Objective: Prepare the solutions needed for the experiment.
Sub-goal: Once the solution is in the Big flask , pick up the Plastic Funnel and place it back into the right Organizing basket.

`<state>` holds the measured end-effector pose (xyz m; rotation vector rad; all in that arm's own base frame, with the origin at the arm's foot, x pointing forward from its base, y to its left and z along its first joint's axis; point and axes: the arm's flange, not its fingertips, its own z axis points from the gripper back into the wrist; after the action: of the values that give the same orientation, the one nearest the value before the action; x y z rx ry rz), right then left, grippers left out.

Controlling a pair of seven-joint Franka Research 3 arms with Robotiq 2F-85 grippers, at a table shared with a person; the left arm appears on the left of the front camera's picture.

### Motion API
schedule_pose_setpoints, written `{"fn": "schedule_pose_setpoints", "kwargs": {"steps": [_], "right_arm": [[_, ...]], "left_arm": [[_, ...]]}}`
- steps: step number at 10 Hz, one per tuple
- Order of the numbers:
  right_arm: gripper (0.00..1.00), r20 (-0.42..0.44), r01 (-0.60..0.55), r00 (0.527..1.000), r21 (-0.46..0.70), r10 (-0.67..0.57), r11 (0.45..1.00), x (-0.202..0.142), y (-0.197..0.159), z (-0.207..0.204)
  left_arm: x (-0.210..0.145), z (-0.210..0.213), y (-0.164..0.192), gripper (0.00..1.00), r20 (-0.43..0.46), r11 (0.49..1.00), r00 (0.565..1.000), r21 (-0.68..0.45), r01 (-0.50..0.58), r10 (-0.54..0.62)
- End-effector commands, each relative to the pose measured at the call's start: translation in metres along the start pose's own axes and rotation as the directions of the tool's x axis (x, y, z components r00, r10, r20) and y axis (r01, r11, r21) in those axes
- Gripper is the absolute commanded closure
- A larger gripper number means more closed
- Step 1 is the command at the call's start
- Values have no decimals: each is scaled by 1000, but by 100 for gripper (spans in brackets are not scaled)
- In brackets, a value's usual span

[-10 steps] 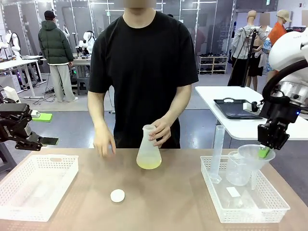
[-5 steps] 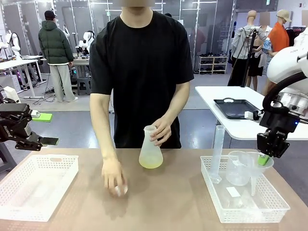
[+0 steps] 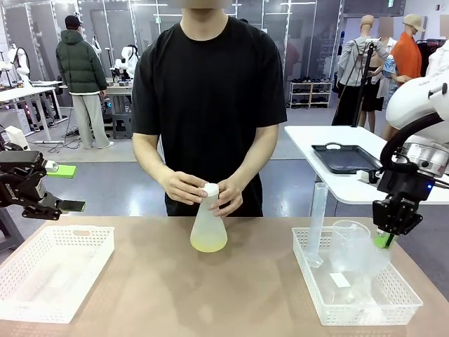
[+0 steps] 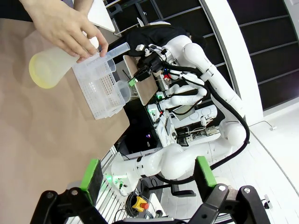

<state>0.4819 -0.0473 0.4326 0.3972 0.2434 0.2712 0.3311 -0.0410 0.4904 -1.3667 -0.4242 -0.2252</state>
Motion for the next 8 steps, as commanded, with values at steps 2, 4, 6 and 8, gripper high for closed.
{"fn": "schedule_pose_setpoints", "kwargs": {"steps": [2, 4, 6, 8], "right_arm": [[54, 2, 49, 999, 5, -49, 999, 4, 4, -10], [34, -5, 5, 1000, 2, -5, 1000, 0, 0, -3], [34, -5, 5, 1000, 2, -5, 1000, 0, 0, -3], [34, -5, 5, 1000, 2, -5, 1000, 0, 0, -3]], "left_arm": [[2, -2, -2, 0, 12, 1000, 1000, -28, 12, -11], [2, -2, -2, 0, 12, 1000, 1000, -28, 12, -11], [2, -2, -2, 0, 12, 1000, 1000, -28, 12, -11], [2, -2, -2, 0, 12, 1000, 1000, -28, 12, -11]]}}
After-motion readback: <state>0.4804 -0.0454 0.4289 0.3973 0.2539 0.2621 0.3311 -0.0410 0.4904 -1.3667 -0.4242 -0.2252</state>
